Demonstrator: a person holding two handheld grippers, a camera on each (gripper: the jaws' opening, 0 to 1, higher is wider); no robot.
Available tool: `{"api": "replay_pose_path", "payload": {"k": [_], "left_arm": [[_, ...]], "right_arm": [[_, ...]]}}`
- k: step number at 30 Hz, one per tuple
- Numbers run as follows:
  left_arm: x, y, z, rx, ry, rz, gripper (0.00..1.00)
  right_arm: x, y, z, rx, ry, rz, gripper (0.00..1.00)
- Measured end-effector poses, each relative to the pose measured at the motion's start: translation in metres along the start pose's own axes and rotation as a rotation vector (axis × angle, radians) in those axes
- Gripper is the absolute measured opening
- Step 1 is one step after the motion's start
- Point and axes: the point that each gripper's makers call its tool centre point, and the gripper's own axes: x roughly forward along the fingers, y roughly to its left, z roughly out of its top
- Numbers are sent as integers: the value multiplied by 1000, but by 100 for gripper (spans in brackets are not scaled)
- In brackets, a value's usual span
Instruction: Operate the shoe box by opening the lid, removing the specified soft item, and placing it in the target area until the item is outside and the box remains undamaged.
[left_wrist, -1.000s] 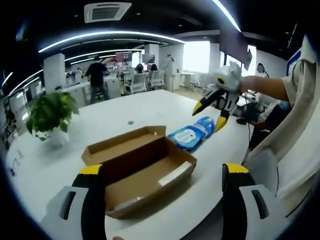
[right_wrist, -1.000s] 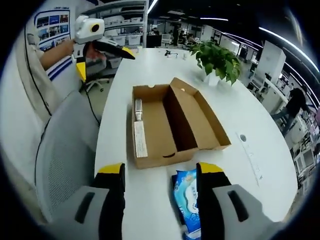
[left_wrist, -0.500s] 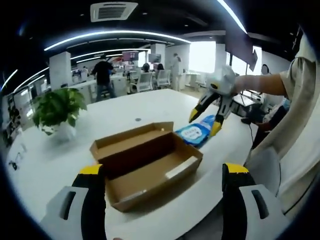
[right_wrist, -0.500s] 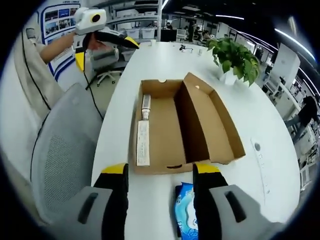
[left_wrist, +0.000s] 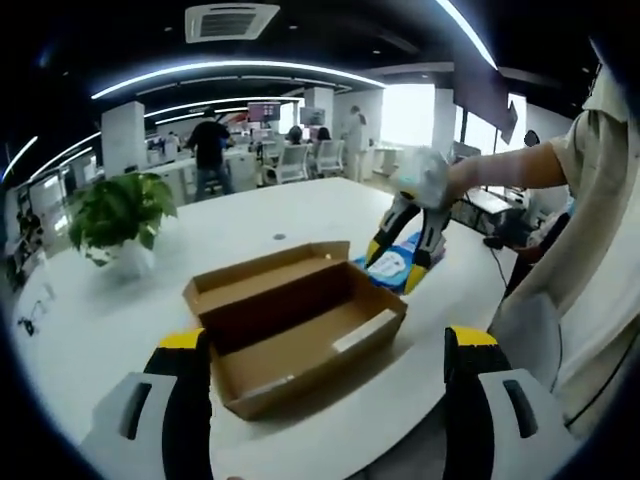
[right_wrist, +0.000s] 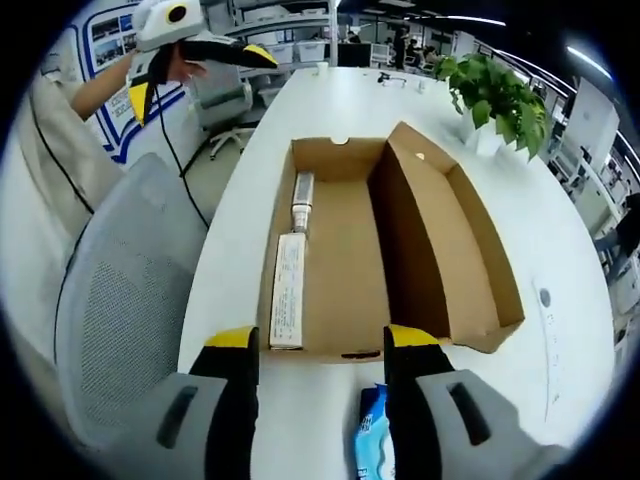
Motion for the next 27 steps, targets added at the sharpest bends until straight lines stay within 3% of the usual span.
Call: {"api": "replay_pose_path", "payload": {"k": [16,27], "left_arm": [[-1,-7,-10,-20,11,-12,100],[-6,1,-16,-46,15,12,100]], "right_arm": [[43,4,-1,12,41,65,43],[53,3,-3,4,54,82,40]]}}
